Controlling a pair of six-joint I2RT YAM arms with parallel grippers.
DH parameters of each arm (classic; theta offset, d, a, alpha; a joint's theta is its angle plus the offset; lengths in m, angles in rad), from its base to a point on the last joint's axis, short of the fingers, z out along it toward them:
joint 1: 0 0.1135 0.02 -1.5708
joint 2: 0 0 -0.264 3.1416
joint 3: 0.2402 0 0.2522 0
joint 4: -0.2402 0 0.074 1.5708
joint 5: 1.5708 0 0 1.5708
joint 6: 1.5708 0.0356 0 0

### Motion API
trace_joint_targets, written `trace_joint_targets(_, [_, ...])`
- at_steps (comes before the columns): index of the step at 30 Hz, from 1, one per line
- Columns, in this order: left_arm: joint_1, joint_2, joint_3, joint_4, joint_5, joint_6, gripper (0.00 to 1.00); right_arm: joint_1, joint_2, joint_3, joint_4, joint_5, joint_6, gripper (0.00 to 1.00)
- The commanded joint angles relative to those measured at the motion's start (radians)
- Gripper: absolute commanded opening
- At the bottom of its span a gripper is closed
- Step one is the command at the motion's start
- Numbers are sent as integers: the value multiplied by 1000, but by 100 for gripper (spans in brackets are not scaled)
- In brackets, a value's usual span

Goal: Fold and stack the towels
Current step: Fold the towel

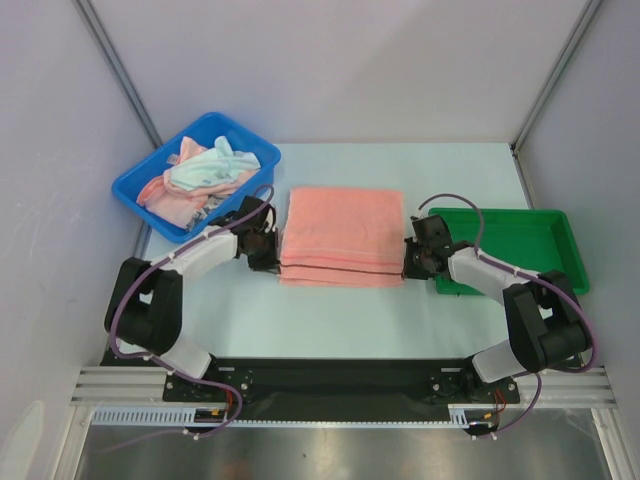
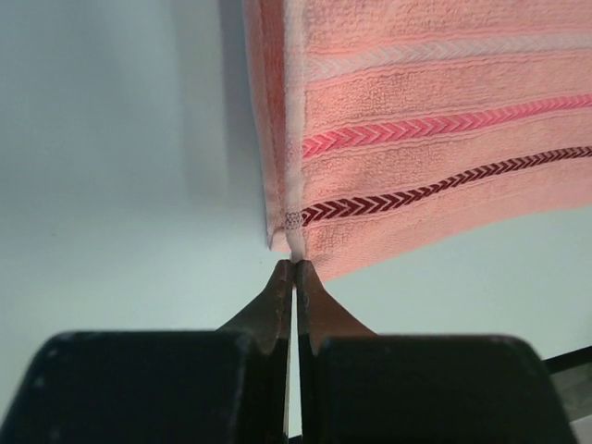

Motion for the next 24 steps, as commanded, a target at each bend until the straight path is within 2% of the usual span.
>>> trace_joint_targets(1, [-4, -15, -75, 70, 46, -54, 0, 5, -14, 5, -13, 35, -16, 3])
trace_joint_targets(9, [-10, 31, -140, 144, 77, -73, 0, 2, 17, -18, 28, 14, -12, 7])
trace_joint_targets(12, [-10, 38, -138, 133, 63, -69, 0, 4, 18, -9, 4, 26, -9, 16])
trace_joint_targets(15, [-10, 28, -134, 125, 55, -65, 11, 1, 9, -9, -13, 20, 2, 25])
trace_joint_targets(16, [-10, 25, -132, 122, 49, -63, 26, 1, 2, -10, -16, 15, 7, 27])
trace_joint_targets(20, [-10, 8, -129, 111, 38, -60, 39, -2, -9, -18, -21, -24, 24, 31])
trace_joint_targets(24, [-10, -9, -135, 122, 38, -66, 45, -4, -20, -36, -3, -78, 39, 32])
